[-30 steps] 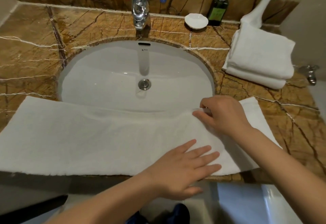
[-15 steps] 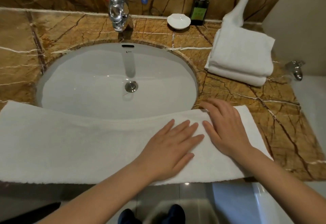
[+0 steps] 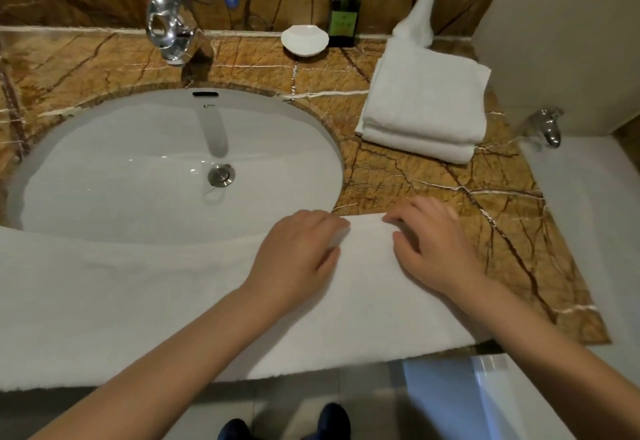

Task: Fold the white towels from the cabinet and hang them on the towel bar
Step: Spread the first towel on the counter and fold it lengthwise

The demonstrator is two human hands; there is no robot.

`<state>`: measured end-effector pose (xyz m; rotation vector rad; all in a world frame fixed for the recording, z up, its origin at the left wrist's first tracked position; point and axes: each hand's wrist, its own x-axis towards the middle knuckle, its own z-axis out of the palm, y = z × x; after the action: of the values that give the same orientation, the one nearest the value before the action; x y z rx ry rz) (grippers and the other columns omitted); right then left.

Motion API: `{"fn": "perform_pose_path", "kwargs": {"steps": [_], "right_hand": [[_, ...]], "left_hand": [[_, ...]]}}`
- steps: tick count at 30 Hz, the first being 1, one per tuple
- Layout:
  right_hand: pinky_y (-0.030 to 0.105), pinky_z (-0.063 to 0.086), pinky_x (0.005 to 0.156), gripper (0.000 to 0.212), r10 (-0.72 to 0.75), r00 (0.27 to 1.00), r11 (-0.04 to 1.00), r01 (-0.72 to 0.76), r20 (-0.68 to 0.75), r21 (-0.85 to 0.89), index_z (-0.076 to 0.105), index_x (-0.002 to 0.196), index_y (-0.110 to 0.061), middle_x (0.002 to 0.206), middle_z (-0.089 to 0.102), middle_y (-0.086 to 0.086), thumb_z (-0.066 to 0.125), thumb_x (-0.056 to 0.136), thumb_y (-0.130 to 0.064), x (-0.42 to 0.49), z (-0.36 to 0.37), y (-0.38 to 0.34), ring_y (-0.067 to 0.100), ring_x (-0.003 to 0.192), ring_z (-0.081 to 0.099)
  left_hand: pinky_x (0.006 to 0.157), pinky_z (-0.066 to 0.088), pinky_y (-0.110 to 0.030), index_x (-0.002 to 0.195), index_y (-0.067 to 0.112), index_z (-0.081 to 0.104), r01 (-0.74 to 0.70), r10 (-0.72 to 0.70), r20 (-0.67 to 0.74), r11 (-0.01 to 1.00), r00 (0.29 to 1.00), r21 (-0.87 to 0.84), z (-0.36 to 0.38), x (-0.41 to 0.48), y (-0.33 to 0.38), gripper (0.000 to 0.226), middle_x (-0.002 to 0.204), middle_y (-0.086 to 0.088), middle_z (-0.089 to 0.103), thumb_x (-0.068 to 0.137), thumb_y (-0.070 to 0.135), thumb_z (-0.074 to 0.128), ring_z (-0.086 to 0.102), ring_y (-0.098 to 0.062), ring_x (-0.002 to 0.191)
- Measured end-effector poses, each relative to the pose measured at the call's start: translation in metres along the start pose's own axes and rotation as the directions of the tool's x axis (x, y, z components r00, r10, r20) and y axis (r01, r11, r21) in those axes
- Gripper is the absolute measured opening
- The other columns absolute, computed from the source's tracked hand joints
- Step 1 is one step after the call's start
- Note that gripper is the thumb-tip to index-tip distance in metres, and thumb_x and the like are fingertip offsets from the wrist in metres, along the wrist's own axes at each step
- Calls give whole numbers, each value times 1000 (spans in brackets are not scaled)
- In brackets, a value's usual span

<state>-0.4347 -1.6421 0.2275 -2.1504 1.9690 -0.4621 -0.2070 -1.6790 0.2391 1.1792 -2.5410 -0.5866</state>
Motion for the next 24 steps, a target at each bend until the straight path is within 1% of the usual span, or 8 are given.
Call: {"fn": "perform_pose_path", "kwargs": {"steps": [3,6,8,10,13,16,20,24], "right_hand": [[34,35,86,15,2,994,1000,-3,114,15,58,95,-27,89,51,-10,60,81,-26,13,-10,7,10,91,43],[31,33,76,17,-27,967,999,20,253,31,52,89,-31,80,47,-13,63,76,-32,26,-21,15,9,83,41],[32,34,67,16,-63,940,998,54,334,37,52,83,-29,77,48,-13,64,74,-31,33,-26,20,11,79,43],[33,39,61,16,-75,921,997,63,382,43,50,74,-26,74,50,-11,65,74,-32,38,-29,24,12,73,46],[32,40,57,23,-37,928,997,11,371,70,45,69,-28,70,54,-9,65,77,-35,44,-31,29,9,65,48],[33,44,62,18,11,933,998,-32,361,52,51,77,-31,76,59,-10,68,80,-37,47,-30,33,12,71,53],[29,36,51,23,48,950,997,-62,309,36,56,69,-30,62,53,-13,73,75,-45,46,-32,38,3,60,47],[32,37,54,31,101,939,994,-105,328,-6,59,72,-22,64,53,-8,70,77,-50,40,-28,41,12,62,49]], "left_hand": [[77,45,-35,110,22,63,110,-108,112,994,988,-14,-1,28,-2,26,102,3,57,85,30,62,54,-21,99],[67,42,-29,98,26,61,174,-169,243,985,955,-1,-6,46,-6,29,84,13,52,77,42,70,53,-13,83],[69,44,-31,96,20,62,150,-150,322,988,935,24,-7,52,-9,31,86,8,57,77,43,70,54,-15,83],[70,43,-32,95,15,62,108,-111,330,994,938,26,-8,52,-12,27,93,1,63,83,39,66,55,-18,83],[73,45,-34,96,15,57,124,-109,292,992,950,-31,-13,52,-18,22,96,0,64,89,35,60,56,-19,85],[76,47,-33,97,19,58,178,-152,327,983,933,-52,-15,58,-18,21,92,4,62,88,37,60,56,-17,88],[70,48,-33,86,23,65,181,-170,330,983,929,-2,-13,59,-16,22,81,9,61,83,44,64,56,-13,80],[61,39,-28,91,22,64,173,-176,281,984,943,35,-8,54,-19,26,76,12,53,85,47,61,50,-11,78]]}}
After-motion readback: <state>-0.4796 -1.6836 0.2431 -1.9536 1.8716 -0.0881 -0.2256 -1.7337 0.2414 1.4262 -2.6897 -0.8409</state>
